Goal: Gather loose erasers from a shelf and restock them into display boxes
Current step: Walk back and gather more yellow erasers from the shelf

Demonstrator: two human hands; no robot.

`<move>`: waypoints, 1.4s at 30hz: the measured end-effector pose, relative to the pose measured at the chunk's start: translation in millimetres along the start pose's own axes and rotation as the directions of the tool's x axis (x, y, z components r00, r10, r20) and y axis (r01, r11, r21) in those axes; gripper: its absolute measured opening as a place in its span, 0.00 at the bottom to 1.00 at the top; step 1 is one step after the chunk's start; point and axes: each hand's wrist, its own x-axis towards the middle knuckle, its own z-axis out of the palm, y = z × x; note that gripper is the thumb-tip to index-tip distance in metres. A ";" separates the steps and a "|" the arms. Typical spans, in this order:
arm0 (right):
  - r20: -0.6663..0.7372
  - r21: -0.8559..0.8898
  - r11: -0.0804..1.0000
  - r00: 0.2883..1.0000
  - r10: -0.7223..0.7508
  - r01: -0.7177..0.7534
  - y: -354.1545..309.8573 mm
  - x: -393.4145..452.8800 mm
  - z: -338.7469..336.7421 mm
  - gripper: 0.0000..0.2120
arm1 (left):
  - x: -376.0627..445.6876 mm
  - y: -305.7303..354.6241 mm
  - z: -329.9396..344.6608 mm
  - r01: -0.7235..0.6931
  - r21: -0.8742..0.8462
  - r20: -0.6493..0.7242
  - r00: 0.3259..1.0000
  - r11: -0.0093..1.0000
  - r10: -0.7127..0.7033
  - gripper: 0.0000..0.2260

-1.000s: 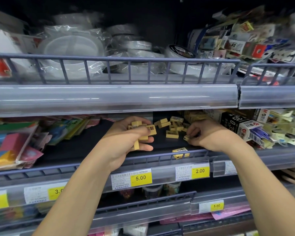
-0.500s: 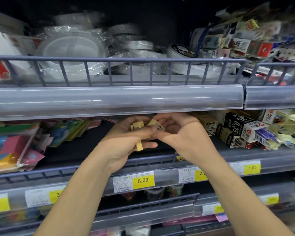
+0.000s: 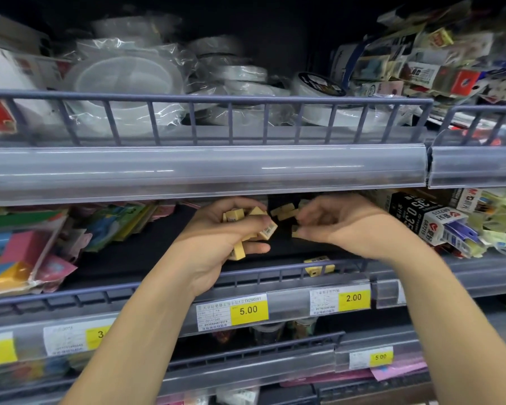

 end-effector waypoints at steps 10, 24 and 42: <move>0.378 -0.316 0.943 0.898 0.225 -0.103 14.9 11.6 -18.2 0.09 | -2.3 -0.8 0.1 0.003 0.025 0.005 1.000 1.000 -0.004 0.06; 0.462 -0.182 0.969 0.856 0.233 -0.165 11.3 8.8 -17.5 0.06 | -5.7 -1.7 -1.9 0.006 0.052 0.030 1.000 0.999 -0.007 0.05; -0.239 0.719 0.643 0.962 -0.128 0.264 -1.9 -87.0 46.6 0.12 | -78.0 -23.2 -22.4 -0.215 -0.077 0.206 0.952 0.973 0.227 0.12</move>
